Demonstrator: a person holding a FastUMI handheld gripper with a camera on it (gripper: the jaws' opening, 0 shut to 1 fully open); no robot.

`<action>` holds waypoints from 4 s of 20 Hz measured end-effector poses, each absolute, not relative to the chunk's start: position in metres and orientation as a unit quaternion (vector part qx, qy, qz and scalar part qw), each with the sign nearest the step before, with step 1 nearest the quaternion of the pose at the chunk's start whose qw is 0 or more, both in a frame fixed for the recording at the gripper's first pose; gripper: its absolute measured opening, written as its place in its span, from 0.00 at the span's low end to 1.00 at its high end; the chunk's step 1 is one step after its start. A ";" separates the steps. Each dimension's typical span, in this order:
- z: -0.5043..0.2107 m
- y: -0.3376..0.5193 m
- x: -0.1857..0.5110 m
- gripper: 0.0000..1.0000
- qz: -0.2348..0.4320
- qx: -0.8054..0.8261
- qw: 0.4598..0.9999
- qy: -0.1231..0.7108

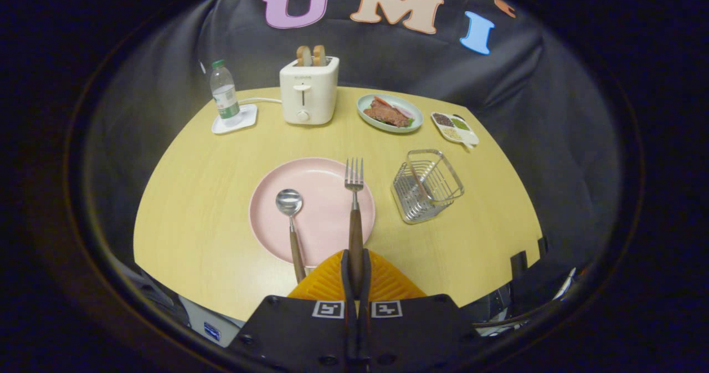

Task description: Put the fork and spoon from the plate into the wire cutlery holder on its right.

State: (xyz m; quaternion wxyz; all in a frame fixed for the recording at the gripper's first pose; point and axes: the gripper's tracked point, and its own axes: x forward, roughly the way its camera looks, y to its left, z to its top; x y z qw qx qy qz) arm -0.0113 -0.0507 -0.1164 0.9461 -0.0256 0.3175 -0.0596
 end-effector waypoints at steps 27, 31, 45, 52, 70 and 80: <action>-0.094 -0.148 0.035 0.05 -0.128 0.059 0.813 0.565; -0.109 -0.148 0.041 0.08 -0.122 0.060 0.812 0.568; -0.083 -0.158 0.030 1.00 -0.148 0.036 0.830 0.537; -0.053 -0.131 0.012 1.00 -0.139 -0.005 0.847 0.512; -0.082 0.002 0.016 1.00 -0.034 -0.001 0.939 0.343; -0.137 0.032 0.016 1.00 0.006 -0.048 0.975 0.216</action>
